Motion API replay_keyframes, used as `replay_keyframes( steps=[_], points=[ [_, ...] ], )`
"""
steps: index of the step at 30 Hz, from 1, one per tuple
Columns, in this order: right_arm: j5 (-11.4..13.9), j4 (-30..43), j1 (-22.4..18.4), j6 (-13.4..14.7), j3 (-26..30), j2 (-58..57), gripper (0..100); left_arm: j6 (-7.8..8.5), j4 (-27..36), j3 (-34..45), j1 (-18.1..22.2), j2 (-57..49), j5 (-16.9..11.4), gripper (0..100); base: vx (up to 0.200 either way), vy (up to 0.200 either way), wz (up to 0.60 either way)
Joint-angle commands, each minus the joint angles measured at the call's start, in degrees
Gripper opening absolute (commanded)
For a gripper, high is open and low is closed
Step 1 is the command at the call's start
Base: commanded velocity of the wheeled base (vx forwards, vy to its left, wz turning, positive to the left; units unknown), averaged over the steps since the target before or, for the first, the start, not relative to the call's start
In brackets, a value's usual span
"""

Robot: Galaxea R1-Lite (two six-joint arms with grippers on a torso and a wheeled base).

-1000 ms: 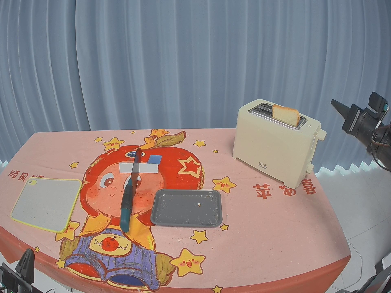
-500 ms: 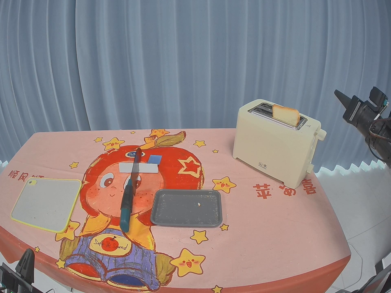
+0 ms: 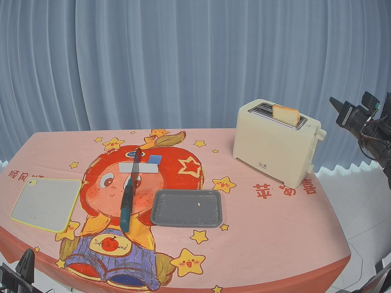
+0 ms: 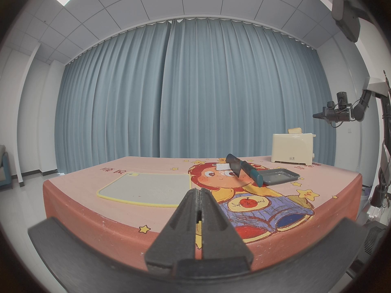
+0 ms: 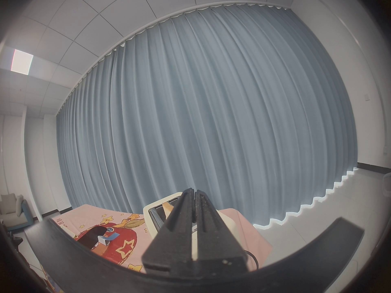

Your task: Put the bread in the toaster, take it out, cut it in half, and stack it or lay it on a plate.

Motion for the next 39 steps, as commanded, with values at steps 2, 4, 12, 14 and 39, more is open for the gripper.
replay_keyframes(
  steps=[2,4,12,14,39],
  points=[
    [0.0,-0.1,0.2,0.0,0.1,0.4,0,0.04,-0.1,1.0,0.0,-0.9,0.0,0,0.000,0.000,0.00],
    [0.0,-0.1,0.2,-0.1,0.3,0.5,0,0.04,-0.1,1.0,0.0,-0.9,0.0,0,0.000,0.000,0.00],
    [0.0,-0.1,0.1,-0.1,0.0,0.5,0,0.04,0.0,1.0,0.0,-0.9,0.0,0,0.000,0.000,0.00],
    [0.0,-0.1,0.1,-0.2,-0.1,0.6,0,0.04,0.0,1.0,0.0,-0.9,0.0,0,0.000,0.000,0.00],
    [1.9,-0.4,-2.6,-2.0,-0.9,5.8,0,0.04,0.0,1.0,0.0,-0.9,0.0,0,0.000,0.000,0.00]
  ],
)
